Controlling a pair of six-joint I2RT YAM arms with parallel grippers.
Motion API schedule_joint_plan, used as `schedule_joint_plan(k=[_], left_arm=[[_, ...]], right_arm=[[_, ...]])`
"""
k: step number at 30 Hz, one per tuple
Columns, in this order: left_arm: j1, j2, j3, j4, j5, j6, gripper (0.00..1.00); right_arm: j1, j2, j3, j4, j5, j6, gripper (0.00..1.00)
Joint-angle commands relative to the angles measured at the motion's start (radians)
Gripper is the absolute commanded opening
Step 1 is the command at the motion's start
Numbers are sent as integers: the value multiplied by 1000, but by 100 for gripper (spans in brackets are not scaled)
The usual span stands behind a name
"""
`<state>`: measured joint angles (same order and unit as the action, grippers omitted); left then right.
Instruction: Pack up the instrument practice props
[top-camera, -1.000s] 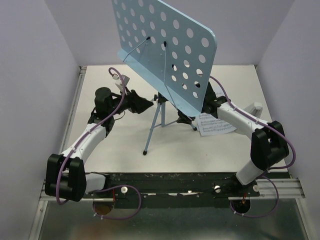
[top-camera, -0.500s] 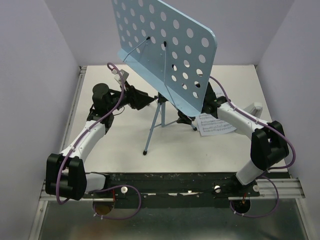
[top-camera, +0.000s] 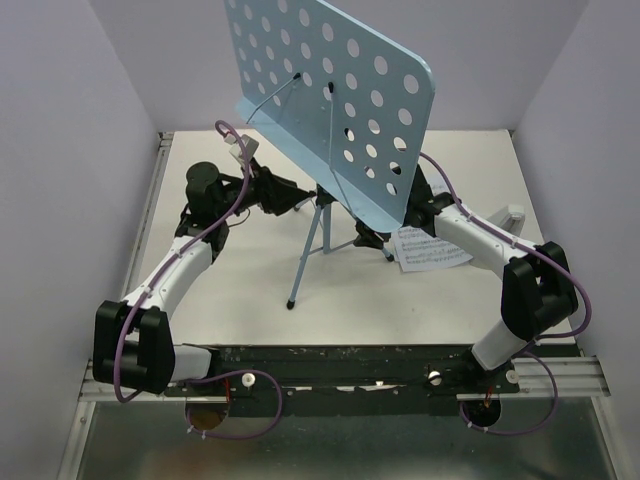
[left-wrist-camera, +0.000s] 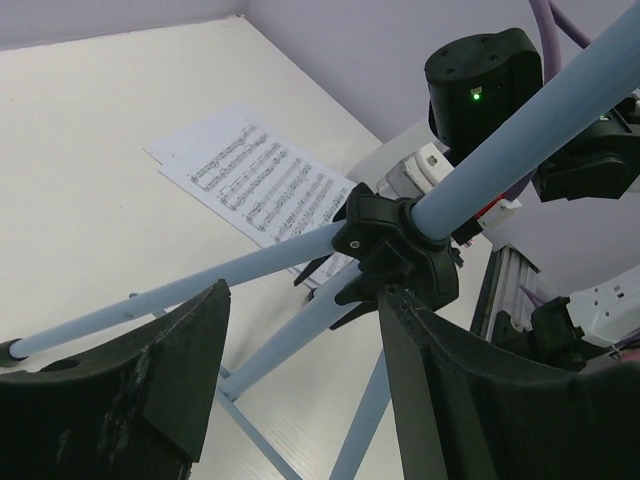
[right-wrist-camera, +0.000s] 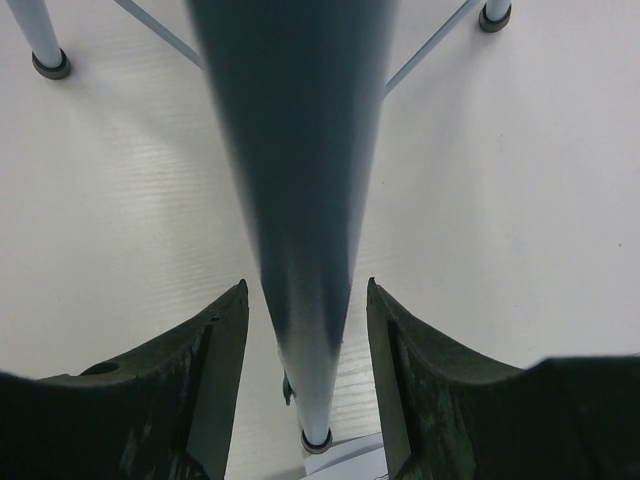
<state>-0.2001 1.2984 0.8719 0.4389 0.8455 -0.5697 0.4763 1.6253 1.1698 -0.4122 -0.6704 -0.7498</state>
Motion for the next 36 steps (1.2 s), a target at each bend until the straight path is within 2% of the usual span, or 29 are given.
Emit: schedule_joint_plan(k=[1, 10, 18, 36], left_arm=[[-4, 21, 50, 26, -34, -21, 70], [-5, 35, 44, -35, -135, -22, 71], [-5, 9, 21, 44, -20, -22, 72], [-5, 22, 44, 76, 33, -30, 72]], right_arm=[[-4, -13, -16, 12, 11, -8, 59], [-4, -22, -30, 12, 17, -11, 59], [-5, -25, -33, 12, 17, -13, 59], [-4, -24, -32, 15, 19, -10, 59]])
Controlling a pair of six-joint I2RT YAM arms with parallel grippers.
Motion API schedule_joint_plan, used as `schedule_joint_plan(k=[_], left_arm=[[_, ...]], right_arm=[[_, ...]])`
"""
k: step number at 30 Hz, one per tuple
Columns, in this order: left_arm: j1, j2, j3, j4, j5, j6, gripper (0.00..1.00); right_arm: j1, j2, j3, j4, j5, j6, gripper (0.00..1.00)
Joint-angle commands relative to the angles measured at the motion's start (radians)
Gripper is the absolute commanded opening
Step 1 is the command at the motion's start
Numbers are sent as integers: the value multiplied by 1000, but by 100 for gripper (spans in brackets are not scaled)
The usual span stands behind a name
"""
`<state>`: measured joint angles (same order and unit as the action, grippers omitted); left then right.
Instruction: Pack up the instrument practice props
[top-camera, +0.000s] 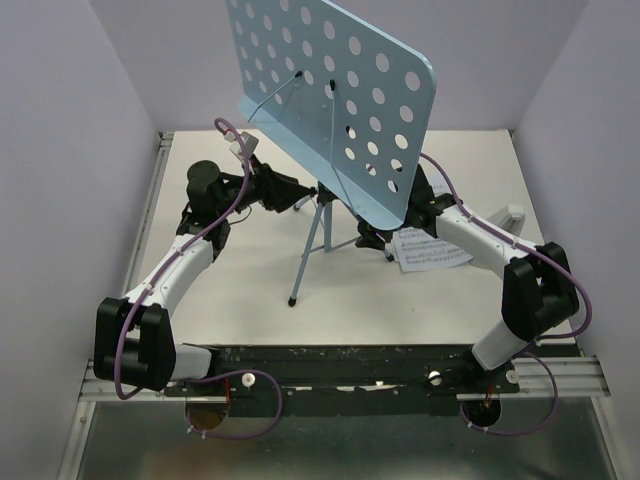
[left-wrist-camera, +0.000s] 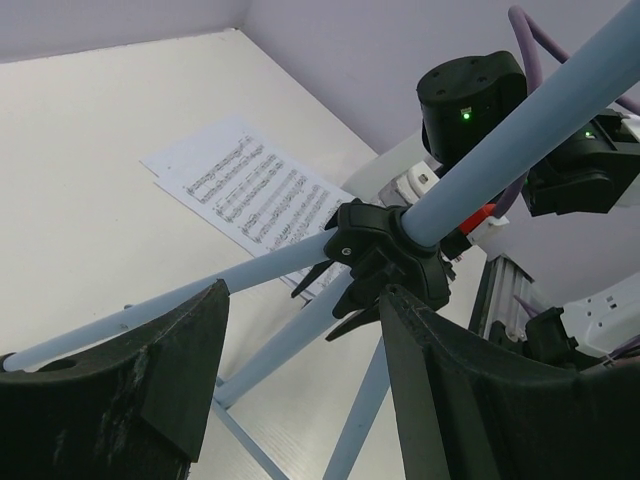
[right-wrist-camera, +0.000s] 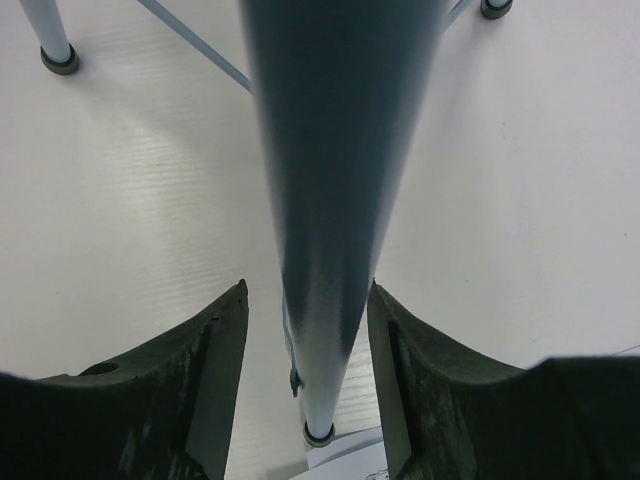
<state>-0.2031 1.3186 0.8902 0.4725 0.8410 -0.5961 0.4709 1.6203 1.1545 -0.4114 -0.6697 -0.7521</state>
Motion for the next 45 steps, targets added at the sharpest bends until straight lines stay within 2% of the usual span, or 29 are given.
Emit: schedule_joint_plan(k=[1, 10, 21, 29, 32, 38, 45], left_arm=[[-2, 4, 29, 43, 38, -5, 72], [-5, -5, 16, 52, 53, -13, 73], [-10, 48, 44, -86, -241, -105, 73], [-30, 51, 1, -167, -306, -103, 74], [-21, 19, -31, -164, -284, -71, 74], [1, -56, -105, -98, -116, 48, 74], [-7, -67, -102, -48, 6, 70, 74]], right_arm=[[2, -20, -16, 14, 18, -7, 59], [0, -25, -21, 14, 21, -7, 59], [3, -33, -30, 11, 27, -7, 59], [0, -43, -50, 14, 28, -10, 59], [0, -42, -47, 13, 32, -12, 59], [2, -33, -41, 14, 27, -13, 59], [0, -20, -33, 25, 16, -9, 59]])
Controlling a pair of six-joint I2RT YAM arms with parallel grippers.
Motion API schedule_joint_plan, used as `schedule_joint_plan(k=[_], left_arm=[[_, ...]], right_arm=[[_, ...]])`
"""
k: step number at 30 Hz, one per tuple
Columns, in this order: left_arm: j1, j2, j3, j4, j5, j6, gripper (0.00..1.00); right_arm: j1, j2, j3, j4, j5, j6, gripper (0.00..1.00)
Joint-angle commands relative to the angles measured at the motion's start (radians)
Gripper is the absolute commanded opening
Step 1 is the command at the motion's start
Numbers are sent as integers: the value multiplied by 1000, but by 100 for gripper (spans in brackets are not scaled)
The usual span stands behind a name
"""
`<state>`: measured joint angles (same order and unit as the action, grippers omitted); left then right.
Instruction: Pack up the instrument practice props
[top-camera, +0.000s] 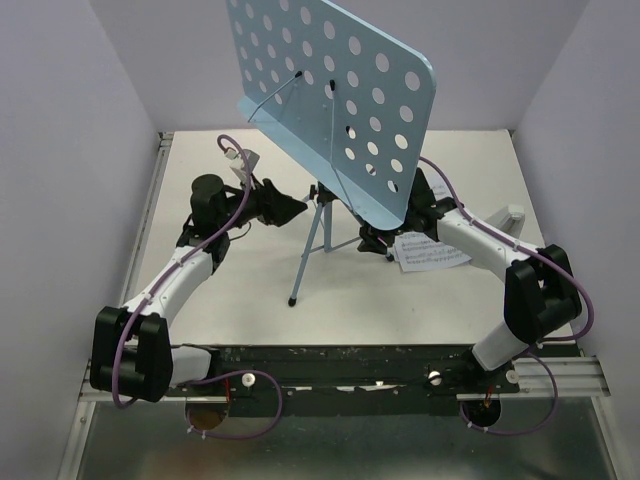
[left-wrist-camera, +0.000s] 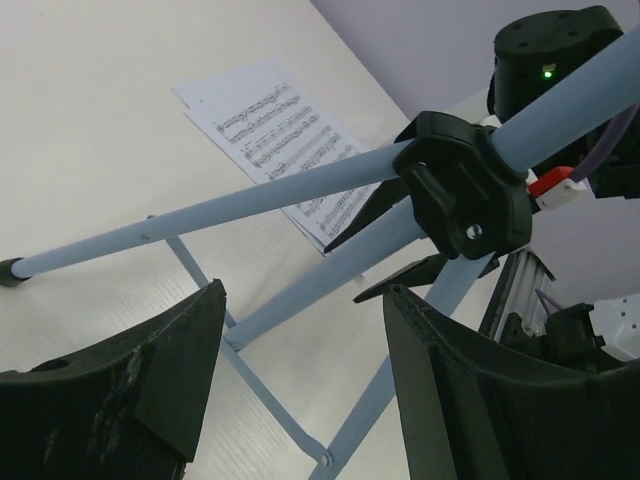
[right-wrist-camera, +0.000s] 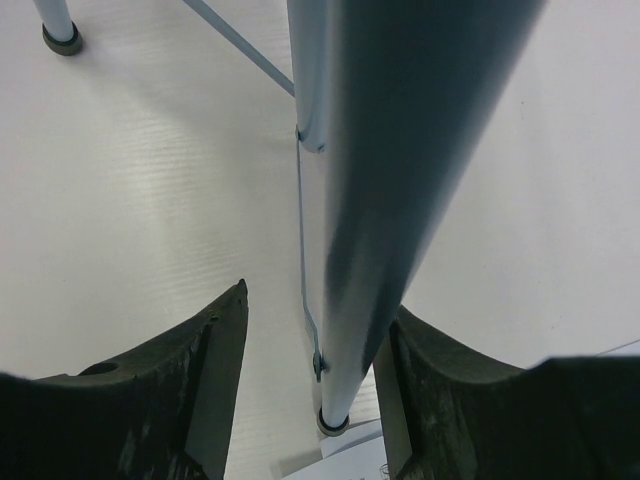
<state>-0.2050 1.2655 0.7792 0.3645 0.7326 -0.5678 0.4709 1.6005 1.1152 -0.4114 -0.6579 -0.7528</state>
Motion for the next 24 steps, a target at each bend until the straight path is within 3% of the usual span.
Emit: schedule_joint_plan(k=[1, 24], left_arm=[[-7, -8, 17, 68, 119, 39, 74], [-14, 38, 97, 123, 111, -21, 74]], right_arm=[[0, -1, 6, 28, 4, -8, 59], [2, -2, -2, 34, 11, -10, 59]])
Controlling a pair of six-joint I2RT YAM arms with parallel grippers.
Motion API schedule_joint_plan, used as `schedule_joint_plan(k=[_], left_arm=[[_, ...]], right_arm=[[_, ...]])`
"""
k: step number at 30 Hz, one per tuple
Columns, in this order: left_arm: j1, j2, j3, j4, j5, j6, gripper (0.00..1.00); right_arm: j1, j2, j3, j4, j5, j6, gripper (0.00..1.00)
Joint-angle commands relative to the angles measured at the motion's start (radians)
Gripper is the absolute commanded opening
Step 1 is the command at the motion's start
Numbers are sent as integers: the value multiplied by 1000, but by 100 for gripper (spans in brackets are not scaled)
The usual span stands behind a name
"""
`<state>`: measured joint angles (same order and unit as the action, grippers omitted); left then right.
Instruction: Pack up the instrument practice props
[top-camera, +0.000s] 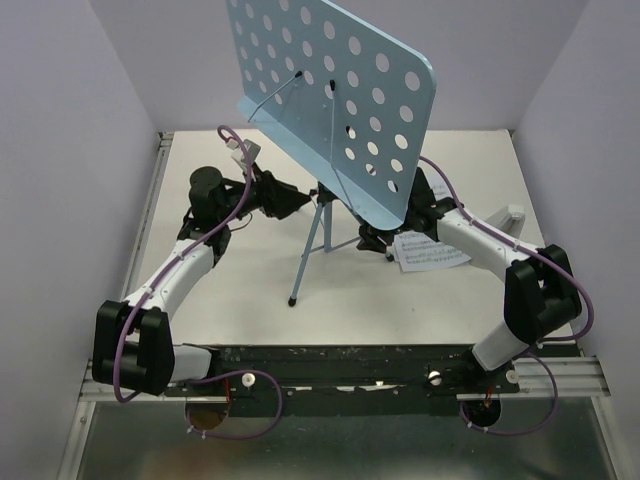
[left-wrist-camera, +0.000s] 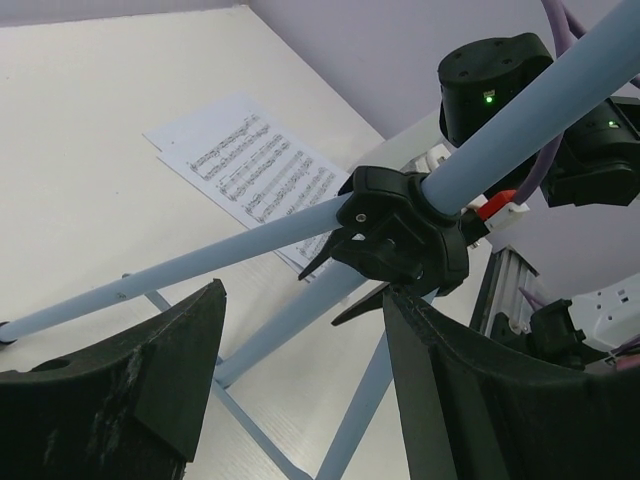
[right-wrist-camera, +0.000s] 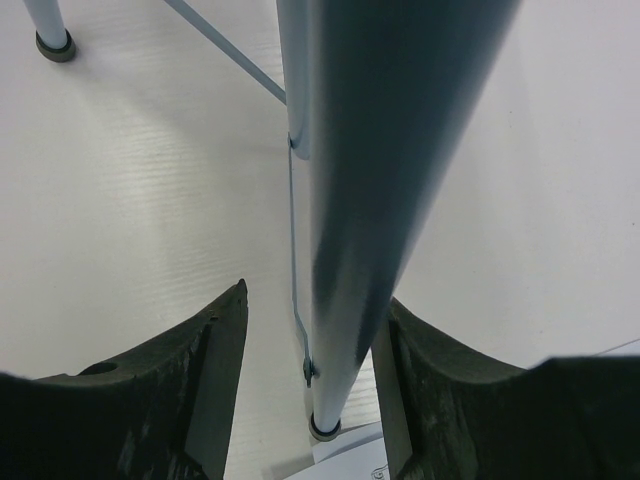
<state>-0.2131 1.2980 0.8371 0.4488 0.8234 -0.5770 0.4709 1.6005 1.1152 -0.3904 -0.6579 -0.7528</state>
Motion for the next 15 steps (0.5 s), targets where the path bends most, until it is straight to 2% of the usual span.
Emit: schedule_joint_plan(k=[1, 7, 15], left_arm=[[-6, 6, 45, 41, 20, -14, 74], [-6, 17, 68, 47, 13, -32, 74], [-11, 61, 85, -24, -112, -31, 74]], right_arm=[[2, -2, -3, 15, 11, -10, 59], [2, -4, -5, 15, 12, -11, 59], [2, -14, -12, 13, 17, -11, 59]])
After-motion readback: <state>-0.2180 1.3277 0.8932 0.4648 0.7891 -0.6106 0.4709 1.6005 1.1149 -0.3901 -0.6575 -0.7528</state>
